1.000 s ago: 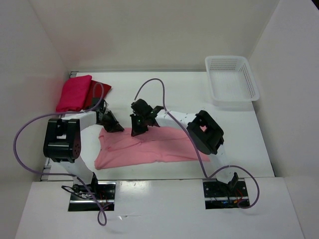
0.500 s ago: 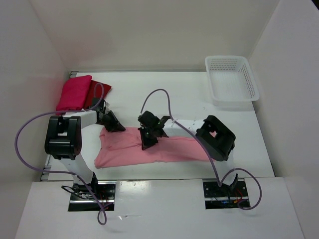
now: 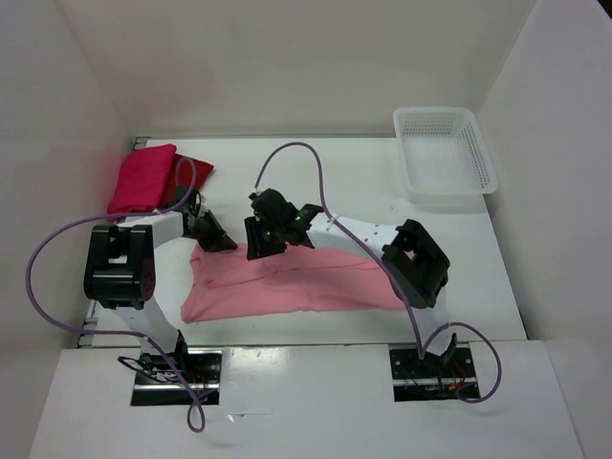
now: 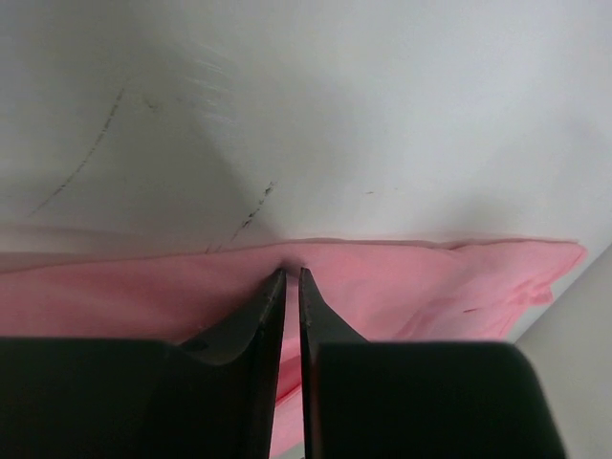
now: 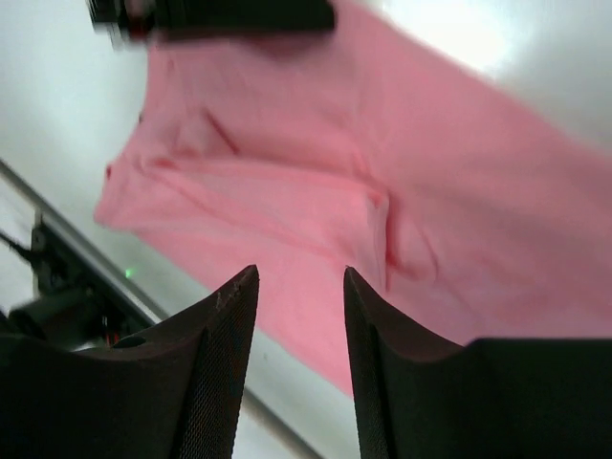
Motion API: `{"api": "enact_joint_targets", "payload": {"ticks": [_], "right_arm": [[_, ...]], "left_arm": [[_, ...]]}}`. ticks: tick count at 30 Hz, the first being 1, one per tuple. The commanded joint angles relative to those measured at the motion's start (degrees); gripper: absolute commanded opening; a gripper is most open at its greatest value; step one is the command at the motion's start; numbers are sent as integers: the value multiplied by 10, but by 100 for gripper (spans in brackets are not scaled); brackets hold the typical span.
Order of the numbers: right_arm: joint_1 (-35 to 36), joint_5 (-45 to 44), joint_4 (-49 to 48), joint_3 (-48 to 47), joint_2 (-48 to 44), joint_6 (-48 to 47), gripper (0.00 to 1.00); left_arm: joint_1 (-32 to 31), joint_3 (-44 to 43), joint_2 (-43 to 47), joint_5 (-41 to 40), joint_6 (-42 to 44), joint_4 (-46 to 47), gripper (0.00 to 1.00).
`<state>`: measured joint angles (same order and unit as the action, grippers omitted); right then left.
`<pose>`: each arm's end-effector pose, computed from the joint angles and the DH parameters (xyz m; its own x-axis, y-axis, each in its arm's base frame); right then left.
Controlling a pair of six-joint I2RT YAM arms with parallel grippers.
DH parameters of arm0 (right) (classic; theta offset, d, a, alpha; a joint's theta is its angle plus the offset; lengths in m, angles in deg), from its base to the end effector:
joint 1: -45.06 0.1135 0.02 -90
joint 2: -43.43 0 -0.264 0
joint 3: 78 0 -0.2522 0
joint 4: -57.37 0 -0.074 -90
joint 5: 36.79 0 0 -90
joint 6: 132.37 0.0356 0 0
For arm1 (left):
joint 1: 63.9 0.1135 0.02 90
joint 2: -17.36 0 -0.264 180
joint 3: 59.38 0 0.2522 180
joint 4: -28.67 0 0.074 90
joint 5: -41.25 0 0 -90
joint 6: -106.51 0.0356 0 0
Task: Fold and stack the t-shirts
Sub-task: Fold the other side of the tshirt into a rectangle
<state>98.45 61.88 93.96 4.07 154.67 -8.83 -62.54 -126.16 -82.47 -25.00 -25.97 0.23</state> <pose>0.2530 0.3495 0.2180 -0.8507 -0.2291 -0.4732 -0.4576 0.7657 0.4520 0.3276 -0.0066 0.1424 -0.7630 -0.6364 -0.1130 -0.4676 0.6641 -0.5834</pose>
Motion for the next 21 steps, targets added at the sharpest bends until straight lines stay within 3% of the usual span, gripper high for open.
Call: {"api": "enact_joint_targets", "payload": {"ticks": [1,8,16,18,21], "right_arm": [[3,-60,5,-71,50,-29,47],[3,-92,17,-115,111,-36,44],[3,-60,9,-89,111,-24,35],[8,-55,9,-82,106,-24,21],[8,-46,-2,-59,84,-12,11]], "left_arm": [[5,6,19,-20,1,-1,16],[5,12,14,-20,1,-1,16],[5,12,14,-26,1,-1,16],[5,12,14,-26,1,-1,16],[5,12,9,-26,1,-1,16]]}}
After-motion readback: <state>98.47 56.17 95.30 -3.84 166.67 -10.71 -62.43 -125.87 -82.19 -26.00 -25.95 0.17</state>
